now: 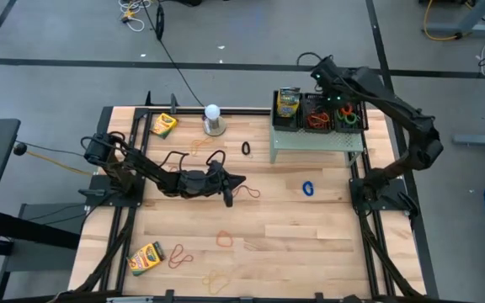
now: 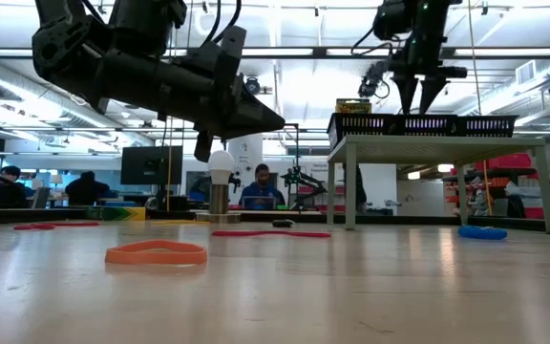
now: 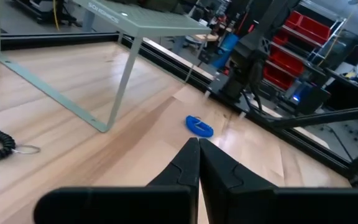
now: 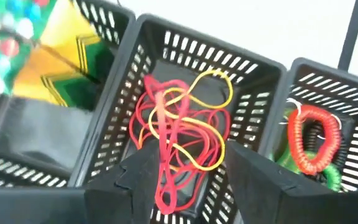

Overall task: Pick & Place Office Desk Supplies
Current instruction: Put the red rubber band into the middle basket on the shelf, then put the bottom orange rubber band into the middle basket on the shelf

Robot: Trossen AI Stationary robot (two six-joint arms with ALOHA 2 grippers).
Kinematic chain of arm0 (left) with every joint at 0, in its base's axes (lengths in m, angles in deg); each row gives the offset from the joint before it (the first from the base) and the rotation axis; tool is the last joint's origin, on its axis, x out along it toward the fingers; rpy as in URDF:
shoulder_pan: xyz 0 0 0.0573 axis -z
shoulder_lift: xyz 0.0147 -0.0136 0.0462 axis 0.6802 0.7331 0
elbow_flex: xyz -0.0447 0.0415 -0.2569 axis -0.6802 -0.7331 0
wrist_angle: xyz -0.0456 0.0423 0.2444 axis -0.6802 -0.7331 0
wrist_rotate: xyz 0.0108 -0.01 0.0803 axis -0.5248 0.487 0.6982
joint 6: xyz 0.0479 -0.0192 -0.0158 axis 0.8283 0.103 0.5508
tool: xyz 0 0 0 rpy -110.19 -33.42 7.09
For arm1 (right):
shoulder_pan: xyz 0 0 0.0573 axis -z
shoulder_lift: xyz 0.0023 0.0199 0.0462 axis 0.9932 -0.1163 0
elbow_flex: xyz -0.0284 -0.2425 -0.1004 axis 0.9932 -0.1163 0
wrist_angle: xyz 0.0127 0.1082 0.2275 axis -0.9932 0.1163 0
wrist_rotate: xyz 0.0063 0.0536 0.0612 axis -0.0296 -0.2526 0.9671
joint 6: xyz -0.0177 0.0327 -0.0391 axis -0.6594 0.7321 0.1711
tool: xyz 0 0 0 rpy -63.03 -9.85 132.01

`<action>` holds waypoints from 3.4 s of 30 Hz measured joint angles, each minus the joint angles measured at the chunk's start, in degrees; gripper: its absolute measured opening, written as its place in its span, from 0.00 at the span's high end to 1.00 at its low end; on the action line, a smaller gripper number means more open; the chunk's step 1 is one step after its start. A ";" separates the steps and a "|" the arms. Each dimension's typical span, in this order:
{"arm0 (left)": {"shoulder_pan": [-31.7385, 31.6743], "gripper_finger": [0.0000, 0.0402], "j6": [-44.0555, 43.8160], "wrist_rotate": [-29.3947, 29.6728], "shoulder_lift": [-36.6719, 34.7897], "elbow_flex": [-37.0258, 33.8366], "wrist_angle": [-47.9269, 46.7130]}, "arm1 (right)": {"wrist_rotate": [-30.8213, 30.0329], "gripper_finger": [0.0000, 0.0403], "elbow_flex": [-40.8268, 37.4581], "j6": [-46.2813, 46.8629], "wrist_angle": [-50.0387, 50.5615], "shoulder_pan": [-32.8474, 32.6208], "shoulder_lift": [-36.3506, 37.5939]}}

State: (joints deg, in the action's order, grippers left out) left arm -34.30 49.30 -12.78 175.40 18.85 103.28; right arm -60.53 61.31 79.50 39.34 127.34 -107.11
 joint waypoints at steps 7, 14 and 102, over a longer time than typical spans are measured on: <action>0.02 0.98 -0.09 -1.67 0.00 0.00 -0.02 | -0.27 0.49 0.00 0.35 -1.84 1.43 2.37; 0.02 0.98 -0.07 -1.69 0.02 0.00 -0.02 | -2.79 0.32 0.00 -1.14 -2.67 1.61 2.58; 17.83 0.68 -25.92 -15.87 0.91 21.15 -73.21 | -10.10 0.97 -42.77 -6.77 -42.34 -51.83 34.52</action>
State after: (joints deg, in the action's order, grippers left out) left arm -16.46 23.38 -28.65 176.31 40.00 30.07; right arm -70.63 18.53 72.72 -3.00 75.51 -72.59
